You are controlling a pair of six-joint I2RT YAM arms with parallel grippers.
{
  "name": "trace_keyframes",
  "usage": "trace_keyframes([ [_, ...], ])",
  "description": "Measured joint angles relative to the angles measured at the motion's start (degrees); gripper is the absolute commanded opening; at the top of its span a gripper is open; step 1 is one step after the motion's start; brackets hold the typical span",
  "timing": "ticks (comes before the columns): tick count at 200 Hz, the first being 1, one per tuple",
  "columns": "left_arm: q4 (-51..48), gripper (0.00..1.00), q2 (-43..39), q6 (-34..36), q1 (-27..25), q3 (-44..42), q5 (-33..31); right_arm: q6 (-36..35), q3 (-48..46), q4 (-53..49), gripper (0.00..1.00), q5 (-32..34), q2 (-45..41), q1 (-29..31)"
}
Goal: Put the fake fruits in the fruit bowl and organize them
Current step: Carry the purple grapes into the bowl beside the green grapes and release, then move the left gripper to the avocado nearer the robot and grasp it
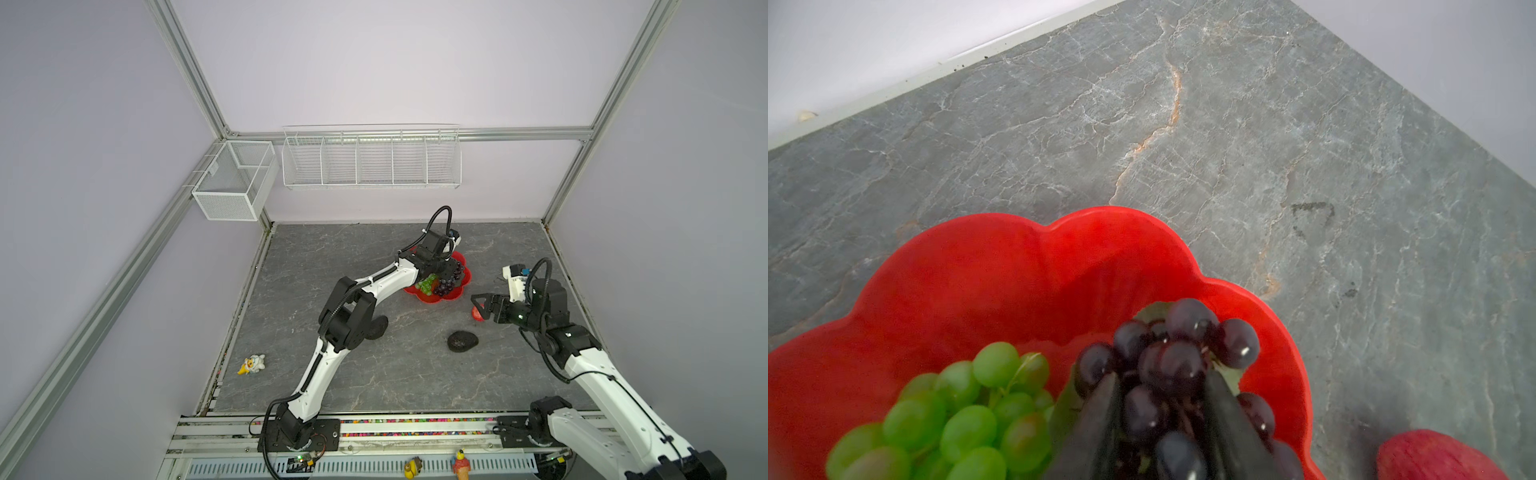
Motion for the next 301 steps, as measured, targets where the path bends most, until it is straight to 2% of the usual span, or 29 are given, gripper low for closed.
trace_keyframes([
  [63, 0.7, 0.53, 0.02, 0.68, 0.04, -0.24, -0.7, 0.0, 0.0, -0.26, 0.89, -0.17, -0.07, -0.24],
  [104, 3.43, 0.54, -3.34, -0.11, 0.87, -4.9, 1.62, 0.0, -0.02, -0.85, 0.89, -0.17, -0.13, -0.24],
  [135, 5.07, 0.55, -9.68, -0.46, 1.88, -11.28, 2.67, -0.04, -0.07, -1.03, 0.89, -0.76, -0.52, -0.24],
  [169, 5.53, 0.6, -24.15, -0.68, 2.19, -25.55, -0.26, -1.64, -0.74, -0.92, 0.89, -4.7, -0.57, 0.26],
  [198, 2.45, 0.63, -38.32, -2.05, 2.03, -39.74, -6.32, -2.62, -1.81, 0.48, 0.89, -7.06, -0.59, 4.0],
  [231, -5.46, 0.68, -48.46, -5.16, 2.05, -52.09, -11.61, -2.78, -2.36, 4.31, 0.88, -8.15, 1.09, 9.94],
  [272, -15.23, 0.72, -52.46, -8.74, 2.05, -57.68, -15.1, -2.73, -2.34, 8.94, 0.89, -8.24, 6.69, 18.58],
  [301, -18.45, 0.75, -51.93, -9.81, 2.05, -57.68, -16.87, -1.9, -2.43, 12.26, 0.89, -8.2, 7.96, 20.87],
])
